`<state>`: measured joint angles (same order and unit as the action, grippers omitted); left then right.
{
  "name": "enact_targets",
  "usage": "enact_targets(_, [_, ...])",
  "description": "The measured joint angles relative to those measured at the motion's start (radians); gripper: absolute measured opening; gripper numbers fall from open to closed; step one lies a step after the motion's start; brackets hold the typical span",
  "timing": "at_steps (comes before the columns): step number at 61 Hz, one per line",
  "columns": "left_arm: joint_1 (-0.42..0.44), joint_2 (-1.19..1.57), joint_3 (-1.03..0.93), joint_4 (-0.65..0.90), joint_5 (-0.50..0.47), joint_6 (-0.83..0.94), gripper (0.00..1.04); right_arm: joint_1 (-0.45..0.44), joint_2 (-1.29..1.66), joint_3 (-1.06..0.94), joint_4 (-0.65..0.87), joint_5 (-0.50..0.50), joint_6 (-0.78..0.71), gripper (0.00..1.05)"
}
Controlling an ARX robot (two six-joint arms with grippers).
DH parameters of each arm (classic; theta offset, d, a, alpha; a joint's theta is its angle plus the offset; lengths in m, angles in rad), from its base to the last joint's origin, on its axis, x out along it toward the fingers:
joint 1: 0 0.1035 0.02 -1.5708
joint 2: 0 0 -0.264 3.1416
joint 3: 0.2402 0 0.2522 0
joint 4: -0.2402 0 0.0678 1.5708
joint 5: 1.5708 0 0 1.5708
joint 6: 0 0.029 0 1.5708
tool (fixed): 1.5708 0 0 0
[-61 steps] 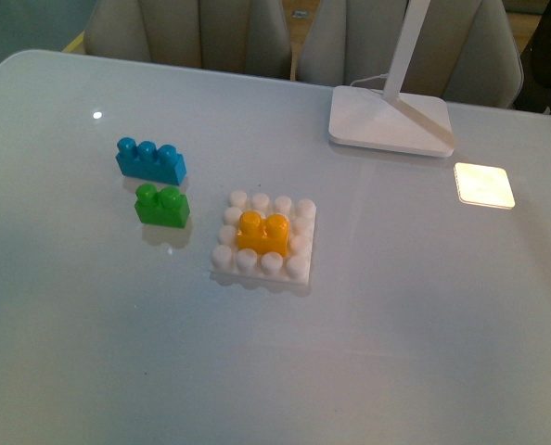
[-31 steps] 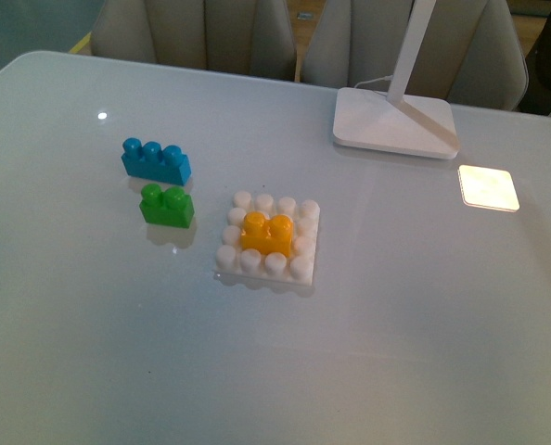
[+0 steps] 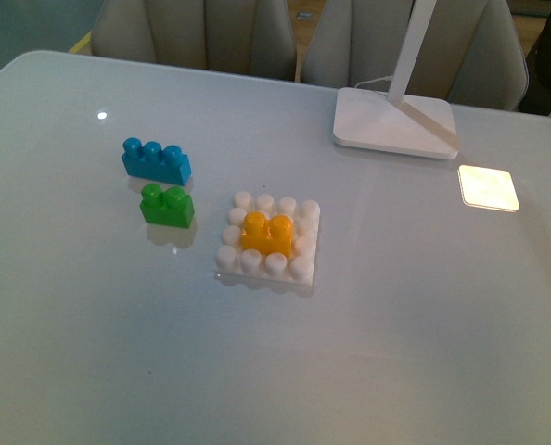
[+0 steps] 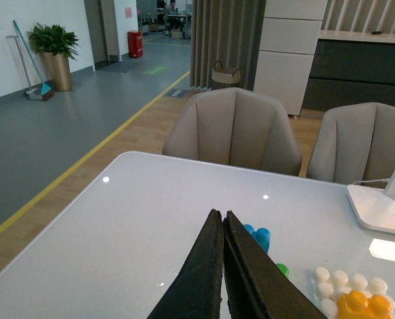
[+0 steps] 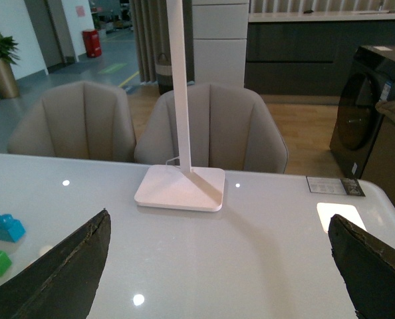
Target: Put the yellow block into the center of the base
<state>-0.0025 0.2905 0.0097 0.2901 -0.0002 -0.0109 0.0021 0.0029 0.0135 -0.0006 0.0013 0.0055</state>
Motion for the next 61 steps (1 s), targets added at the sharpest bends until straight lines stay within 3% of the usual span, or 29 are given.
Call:
enact_targets(24, [0.0,-0.118,0.001,-0.118,0.0,0.0,0.03,0.0,0.0,0.0,0.0,0.0,0.0,0.96])
enact_targets(31, [0.0,-0.262,0.001,-0.28,0.0,0.0,0.03,0.0,0.0,0.0,0.0,0.0,0.0,0.96])
enact_targets(55, [0.0,-0.284,0.001,-0.289,0.0,0.0,0.03,0.0,0.0,0.0,0.0,0.0,0.0,0.96])
enact_targets(61, [0.0,-0.284,0.001,-0.289,0.0,0.0,0.29,0.0,0.0,0.0,0.0,0.0,0.0,0.96])
